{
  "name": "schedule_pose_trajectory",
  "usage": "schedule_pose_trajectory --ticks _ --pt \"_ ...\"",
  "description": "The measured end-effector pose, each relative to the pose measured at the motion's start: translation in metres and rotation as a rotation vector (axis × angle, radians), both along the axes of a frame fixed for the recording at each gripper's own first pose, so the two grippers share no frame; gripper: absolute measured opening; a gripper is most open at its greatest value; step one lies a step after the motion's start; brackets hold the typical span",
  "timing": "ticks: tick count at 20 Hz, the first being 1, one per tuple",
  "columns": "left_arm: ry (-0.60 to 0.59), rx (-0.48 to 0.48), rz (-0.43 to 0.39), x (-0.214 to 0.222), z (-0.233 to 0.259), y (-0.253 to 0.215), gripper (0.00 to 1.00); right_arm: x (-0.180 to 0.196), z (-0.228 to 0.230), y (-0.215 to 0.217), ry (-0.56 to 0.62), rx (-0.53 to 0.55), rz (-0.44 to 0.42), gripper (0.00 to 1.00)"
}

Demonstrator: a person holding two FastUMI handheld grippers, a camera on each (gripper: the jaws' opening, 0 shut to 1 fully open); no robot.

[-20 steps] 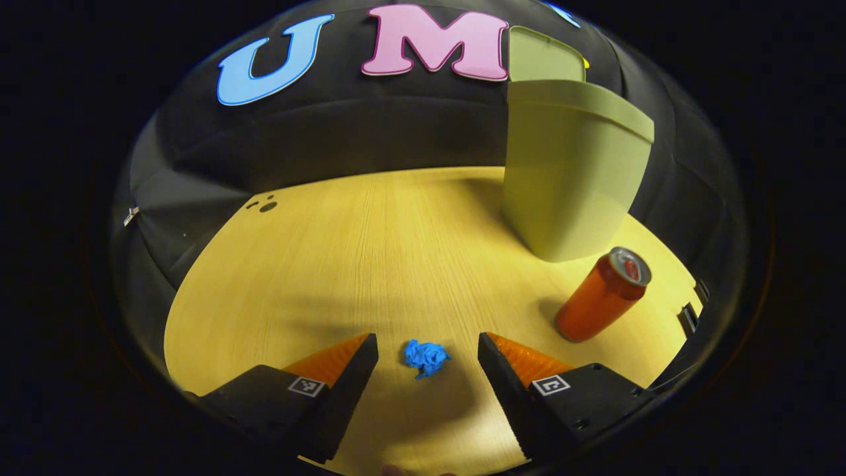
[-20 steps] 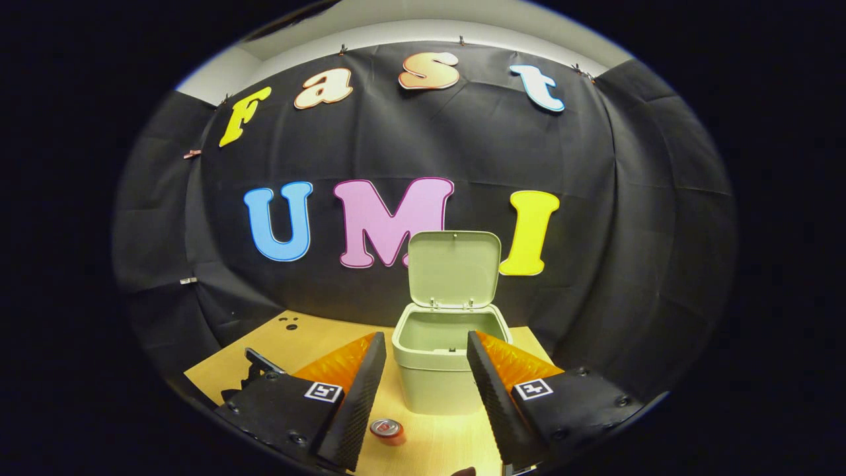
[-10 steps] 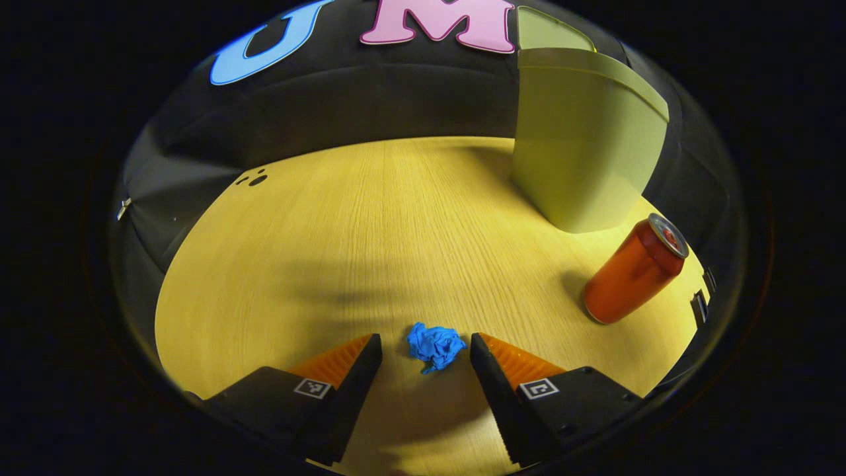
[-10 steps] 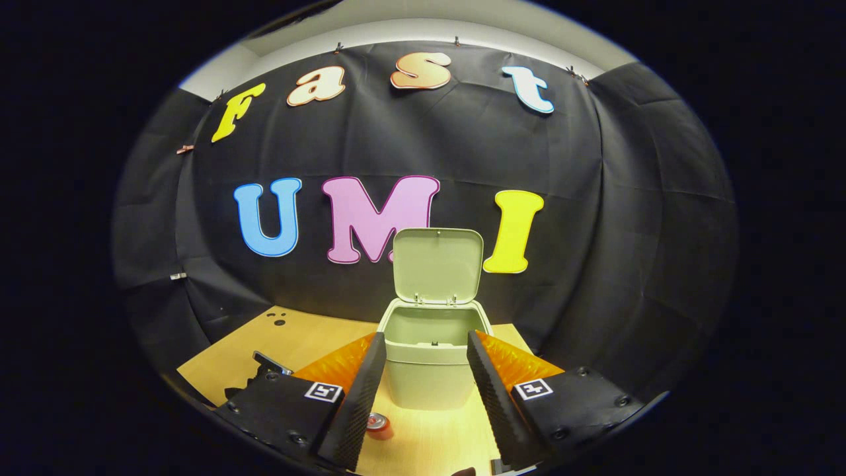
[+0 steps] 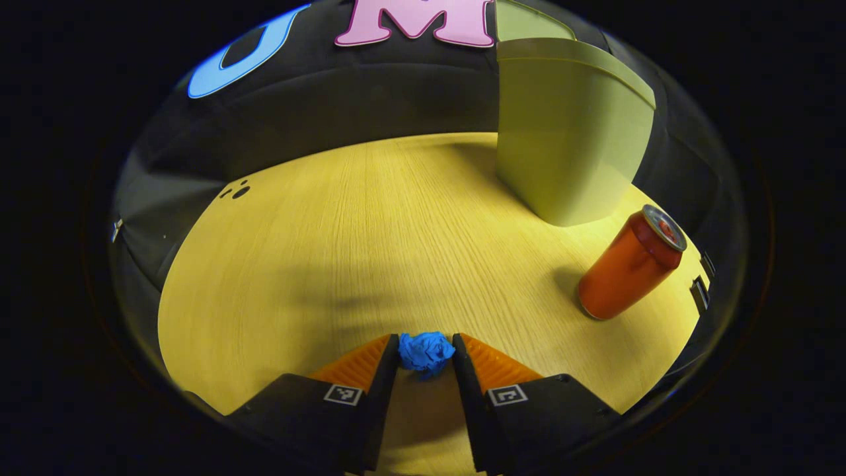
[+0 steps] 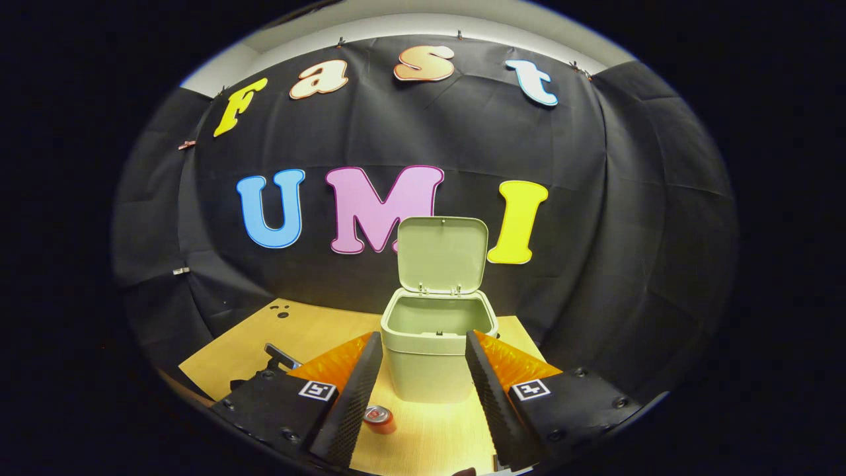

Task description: Press the lid of the desktop garbage bin to open it, pick up the crumpled paper on the desktop and throw it into the bin, then pick up the pop can on the desktop and drop it into the bin, and finally close the garbage bin lid.

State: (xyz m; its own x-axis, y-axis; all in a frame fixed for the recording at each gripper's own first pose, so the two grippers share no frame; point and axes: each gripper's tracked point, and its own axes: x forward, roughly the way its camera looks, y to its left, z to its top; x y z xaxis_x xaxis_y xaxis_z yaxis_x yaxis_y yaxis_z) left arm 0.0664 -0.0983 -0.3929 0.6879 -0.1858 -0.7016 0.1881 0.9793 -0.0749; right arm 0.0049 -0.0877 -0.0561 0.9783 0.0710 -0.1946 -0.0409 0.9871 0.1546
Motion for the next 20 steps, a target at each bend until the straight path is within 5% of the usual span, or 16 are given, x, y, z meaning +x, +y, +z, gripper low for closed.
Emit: schedule_pose_trajectory --ticks 13,20 --pt "-0.353 -0.211 -0.042 0.051 0.198 -0.030 0.54 0.005 -0.010 0.004 0.010 -0.019 0.005 0.81" --pt "-0.577 -0.275 -0.141 0.094 0.322 -0.065 0.53 -0.001 -0.010 0.007 0.006 -0.037 0.006 0.81"
